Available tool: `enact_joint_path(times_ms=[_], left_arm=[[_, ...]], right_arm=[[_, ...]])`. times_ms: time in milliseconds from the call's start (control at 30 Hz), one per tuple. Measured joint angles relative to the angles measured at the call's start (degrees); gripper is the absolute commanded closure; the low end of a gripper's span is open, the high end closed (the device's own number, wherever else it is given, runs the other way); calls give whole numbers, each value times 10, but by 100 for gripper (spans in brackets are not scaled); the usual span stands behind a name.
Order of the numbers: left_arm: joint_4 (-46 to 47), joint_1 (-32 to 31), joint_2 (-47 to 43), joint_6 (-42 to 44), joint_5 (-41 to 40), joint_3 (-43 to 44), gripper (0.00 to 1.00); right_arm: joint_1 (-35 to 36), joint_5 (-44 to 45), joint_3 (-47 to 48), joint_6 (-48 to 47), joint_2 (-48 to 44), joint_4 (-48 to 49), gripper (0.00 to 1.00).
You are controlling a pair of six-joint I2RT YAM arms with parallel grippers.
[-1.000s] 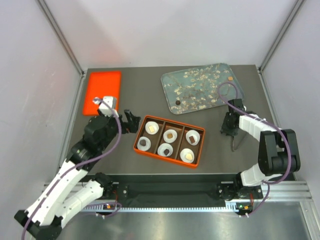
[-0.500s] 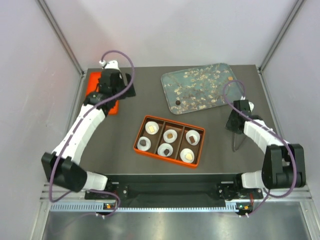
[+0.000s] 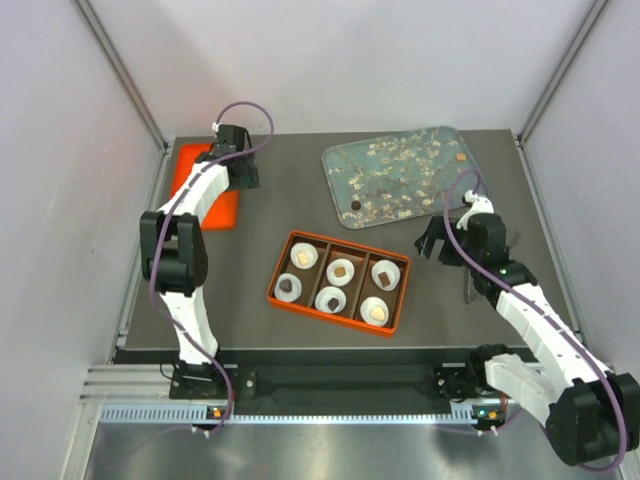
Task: Pack the chocolate
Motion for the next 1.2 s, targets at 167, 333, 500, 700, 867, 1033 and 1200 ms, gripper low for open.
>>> enact_joint_path(times_ms=[167,333,500,700,867,1033,1200], left_arm=[[-12,13,76,16,-2,35,29],[-14,35,113,24,3,53,35],[-12,62,146,29,35,71,39],[-14,69,174,40,65,83,53],[-18,65,180,43,82,90,87],[-28,64,180,40,100,95,100],[-84,64,168,22,122,127,100]], right_arm=[[0,-12,-44,0,-14,3,0],[2,-14,-46,-1,-15,7,0],[2,-12,-46,-1,-23,12,0],[2,-11,-46,-1,-23,12,0],[2,-10,-46,-5,-21,12,0],[4,-17,-46,-14,-21,11,0],[8,-41,-31,-15,-21,5,0]])
